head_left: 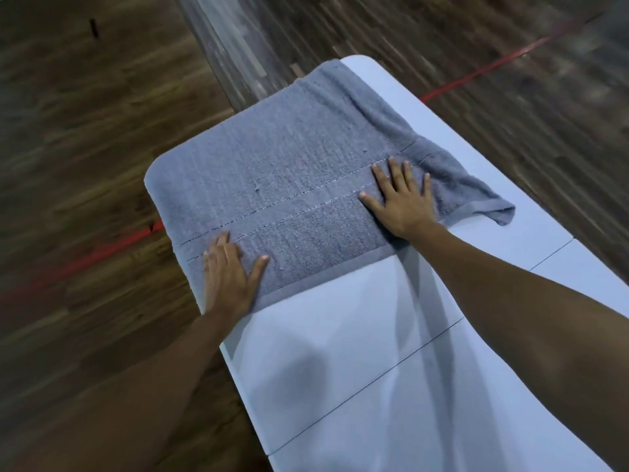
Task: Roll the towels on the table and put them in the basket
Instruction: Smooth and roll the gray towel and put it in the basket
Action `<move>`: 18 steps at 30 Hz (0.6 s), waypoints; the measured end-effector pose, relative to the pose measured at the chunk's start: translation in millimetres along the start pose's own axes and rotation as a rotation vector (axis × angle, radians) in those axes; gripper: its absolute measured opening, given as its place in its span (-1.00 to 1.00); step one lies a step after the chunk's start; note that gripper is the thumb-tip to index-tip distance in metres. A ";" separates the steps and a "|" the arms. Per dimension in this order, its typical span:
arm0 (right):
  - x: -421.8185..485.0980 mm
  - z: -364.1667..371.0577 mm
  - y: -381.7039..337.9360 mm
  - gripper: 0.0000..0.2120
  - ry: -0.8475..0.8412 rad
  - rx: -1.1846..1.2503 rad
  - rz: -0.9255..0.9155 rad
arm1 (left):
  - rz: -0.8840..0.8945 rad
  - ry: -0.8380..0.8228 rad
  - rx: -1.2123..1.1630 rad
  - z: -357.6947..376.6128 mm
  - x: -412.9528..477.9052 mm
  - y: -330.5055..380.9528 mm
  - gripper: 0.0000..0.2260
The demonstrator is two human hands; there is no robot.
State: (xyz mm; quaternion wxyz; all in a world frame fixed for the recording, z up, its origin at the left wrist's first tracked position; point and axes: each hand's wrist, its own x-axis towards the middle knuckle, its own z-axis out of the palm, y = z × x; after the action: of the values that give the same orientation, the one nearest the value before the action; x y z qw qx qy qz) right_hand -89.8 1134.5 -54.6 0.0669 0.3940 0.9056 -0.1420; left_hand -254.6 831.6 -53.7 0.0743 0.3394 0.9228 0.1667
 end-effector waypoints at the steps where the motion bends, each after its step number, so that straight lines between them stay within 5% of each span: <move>1: -0.5 2.9 -0.4 -0.28 0.018 -0.018 -0.003 | -0.025 0.019 -0.016 4.9 -1.4 2.4 -0.49; 4: 0.1 8.1 1.5 -0.27 0.085 -0.036 -0.001 | -0.015 -0.001 0.119 15.4 -1.3 2.4 -0.28; 10: -22.9 15.0 9.8 -0.26 0.130 -0.035 -0.054 | -0.061 -0.030 0.222 23.9 -25.6 6.4 -0.30; 18: -181.1 31.0 86.7 -0.28 0.130 -0.025 -0.056 | -0.075 -0.055 0.171 46.2 -180.4 58.4 -0.27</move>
State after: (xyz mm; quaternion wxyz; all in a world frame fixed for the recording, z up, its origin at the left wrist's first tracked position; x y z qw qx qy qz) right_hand 97.3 1055.3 -59.6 0.0087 0.3759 0.9205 -0.1068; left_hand -71.1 767.7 -71.6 0.0764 0.3139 0.9434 0.0752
